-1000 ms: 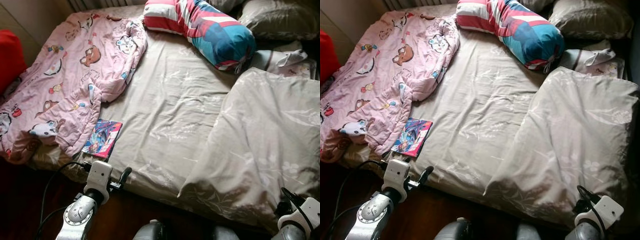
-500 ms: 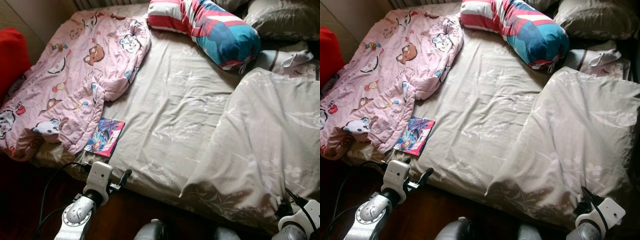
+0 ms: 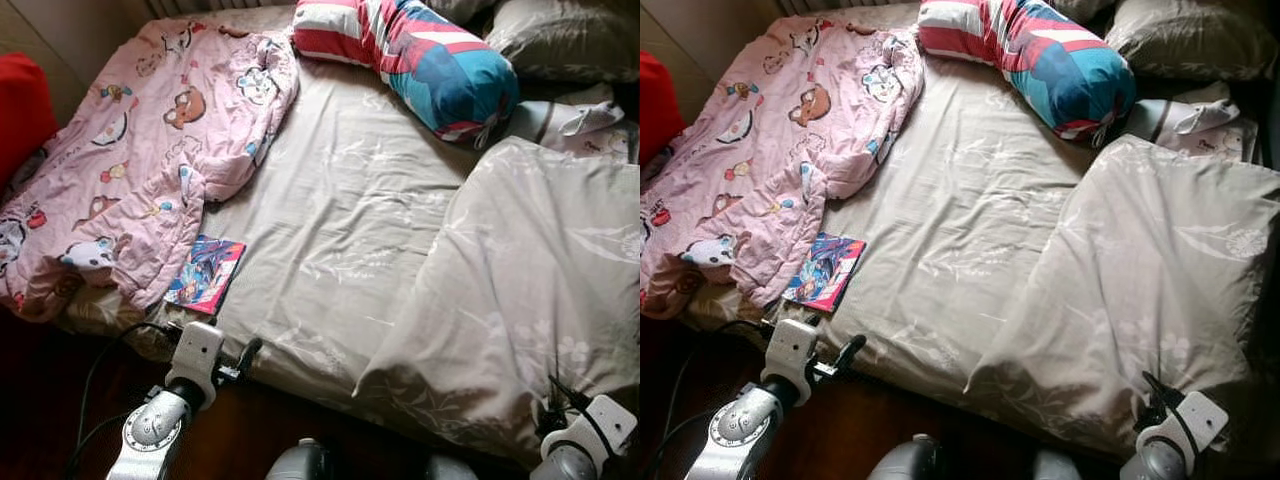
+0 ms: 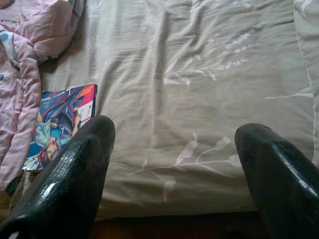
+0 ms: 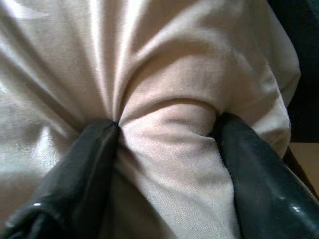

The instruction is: Clean up the room

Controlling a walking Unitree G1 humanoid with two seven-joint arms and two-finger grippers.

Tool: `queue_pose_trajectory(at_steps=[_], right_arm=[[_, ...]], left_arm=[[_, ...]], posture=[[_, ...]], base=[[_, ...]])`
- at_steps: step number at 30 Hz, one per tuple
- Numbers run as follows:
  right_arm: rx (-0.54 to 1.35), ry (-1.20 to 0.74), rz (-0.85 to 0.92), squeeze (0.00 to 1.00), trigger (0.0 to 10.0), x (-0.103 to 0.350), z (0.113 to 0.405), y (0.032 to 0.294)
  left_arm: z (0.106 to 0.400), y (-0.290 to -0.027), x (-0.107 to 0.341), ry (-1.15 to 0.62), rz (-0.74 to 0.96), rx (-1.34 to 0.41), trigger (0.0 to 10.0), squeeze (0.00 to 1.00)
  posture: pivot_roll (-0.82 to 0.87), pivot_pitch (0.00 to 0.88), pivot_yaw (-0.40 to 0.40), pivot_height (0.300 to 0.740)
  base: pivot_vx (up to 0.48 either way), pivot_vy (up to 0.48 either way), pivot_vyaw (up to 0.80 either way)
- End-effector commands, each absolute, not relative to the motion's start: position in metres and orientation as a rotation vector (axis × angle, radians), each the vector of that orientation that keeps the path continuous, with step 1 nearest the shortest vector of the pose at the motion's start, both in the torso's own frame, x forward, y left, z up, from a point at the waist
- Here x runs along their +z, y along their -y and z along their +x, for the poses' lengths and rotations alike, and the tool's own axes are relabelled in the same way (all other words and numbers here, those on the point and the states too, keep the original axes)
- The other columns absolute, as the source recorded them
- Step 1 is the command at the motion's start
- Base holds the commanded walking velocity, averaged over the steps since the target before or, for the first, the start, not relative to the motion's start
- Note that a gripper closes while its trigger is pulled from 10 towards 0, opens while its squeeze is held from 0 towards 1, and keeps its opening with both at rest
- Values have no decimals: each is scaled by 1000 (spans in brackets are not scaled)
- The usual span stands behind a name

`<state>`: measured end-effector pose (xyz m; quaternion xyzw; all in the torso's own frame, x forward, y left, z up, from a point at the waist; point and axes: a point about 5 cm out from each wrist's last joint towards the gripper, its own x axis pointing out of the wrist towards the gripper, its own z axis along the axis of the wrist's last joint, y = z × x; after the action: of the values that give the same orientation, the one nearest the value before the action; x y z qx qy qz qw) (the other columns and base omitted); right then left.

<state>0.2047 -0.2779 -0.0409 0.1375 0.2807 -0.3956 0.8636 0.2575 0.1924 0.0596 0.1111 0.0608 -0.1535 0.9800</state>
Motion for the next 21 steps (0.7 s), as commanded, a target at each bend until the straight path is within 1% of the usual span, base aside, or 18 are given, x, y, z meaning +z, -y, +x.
queue_pose_trajectory(at_steps=[1,21], right_arm=[[-769,-878,339,0,0,-81,165,235],[-772,-871,309,0,0,-81,165,236]], left_arm=[[253,-200,55,-166,250,-299,10000,0],[254,-199,54,-168,246,-303,10000,0]], posture=[[33,283,254,711],[27,278,254,711]], base=[[0,0,0],[0,0,0]])
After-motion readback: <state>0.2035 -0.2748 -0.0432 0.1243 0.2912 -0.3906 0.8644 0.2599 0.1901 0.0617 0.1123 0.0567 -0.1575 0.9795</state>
